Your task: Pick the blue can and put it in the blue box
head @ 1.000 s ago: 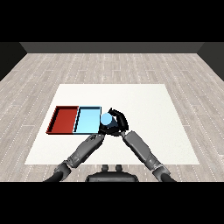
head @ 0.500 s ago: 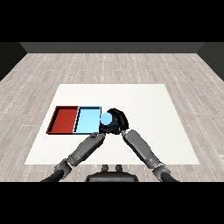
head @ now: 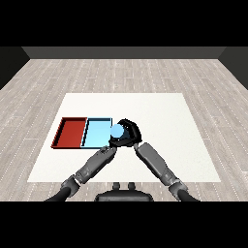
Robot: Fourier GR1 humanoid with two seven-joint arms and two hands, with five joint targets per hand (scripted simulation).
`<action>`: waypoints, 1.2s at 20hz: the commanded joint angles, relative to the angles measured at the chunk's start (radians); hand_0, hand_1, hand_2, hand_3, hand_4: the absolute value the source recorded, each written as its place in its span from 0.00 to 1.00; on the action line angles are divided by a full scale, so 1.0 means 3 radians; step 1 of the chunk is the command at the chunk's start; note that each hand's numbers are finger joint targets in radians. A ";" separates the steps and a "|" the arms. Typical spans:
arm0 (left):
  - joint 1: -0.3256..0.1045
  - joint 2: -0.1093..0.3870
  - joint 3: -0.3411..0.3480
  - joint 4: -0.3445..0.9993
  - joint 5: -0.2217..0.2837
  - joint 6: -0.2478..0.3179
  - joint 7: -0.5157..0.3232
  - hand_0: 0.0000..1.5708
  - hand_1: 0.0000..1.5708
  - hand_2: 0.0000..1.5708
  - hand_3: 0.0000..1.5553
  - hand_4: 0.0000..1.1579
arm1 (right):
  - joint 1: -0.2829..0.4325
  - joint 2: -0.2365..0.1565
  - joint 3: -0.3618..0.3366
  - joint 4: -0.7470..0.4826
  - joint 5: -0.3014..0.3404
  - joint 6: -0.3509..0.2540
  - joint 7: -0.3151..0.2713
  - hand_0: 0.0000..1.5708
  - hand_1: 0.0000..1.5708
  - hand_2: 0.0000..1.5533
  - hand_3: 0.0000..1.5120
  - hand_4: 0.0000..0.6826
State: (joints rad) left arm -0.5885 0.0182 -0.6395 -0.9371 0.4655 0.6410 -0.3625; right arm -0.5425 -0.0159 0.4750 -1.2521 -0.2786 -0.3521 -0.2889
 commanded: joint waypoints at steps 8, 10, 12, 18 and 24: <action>-0.0325 -0.0059 0.0257 0.0138 -0.0072 -0.0103 0.0132 1.00 1.00 0.99 0.94 0.98 | 0.0202 0.0052 0.0071 -0.0198 0.0373 -0.0152 0.0250 0.00 0.00 0.00 0.00 0.00; 0.0017 -0.0059 0.0035 0.0135 0.0002 -0.0048 -0.0145 1.00 1.00 1.00 0.95 0.99 | 0.0242 -0.0065 -0.0146 -0.0084 0.0383 0.0151 0.0138 0.00 0.00 0.00 0.00 0.00; 0.0036 -0.0043 0.0327 -0.0065 -0.0280 -0.0150 0.0124 1.00 1.00 1.00 0.95 0.99 | 0.0017 0.0051 -0.0267 -0.0038 0.0438 0.0108 0.0325 0.00 0.00 0.00 0.00 0.00; -0.0079 -0.0060 0.0129 0.0130 -0.0073 0.0031 -0.0037 1.00 1.00 1.00 0.96 0.99 | 0.0272 0.0051 -0.0409 -0.0177 0.0423 -0.0047 0.0226 0.00 0.00 0.00 0.00 0.00; 0.0140 -0.0060 0.0319 0.0163 0.0009 -0.0099 -0.0236 1.00 1.00 1.00 0.95 0.99 | 0.0376 -0.0190 -0.0865 -0.0753 -0.0127 0.0430 0.0385 0.00 0.00 0.00 0.00 0.00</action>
State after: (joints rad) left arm -0.5583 0.0050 -0.5324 -0.9067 0.4319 0.5964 -0.3961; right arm -0.4557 -0.0315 0.2814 -1.3726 -0.2514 -0.2743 -0.2157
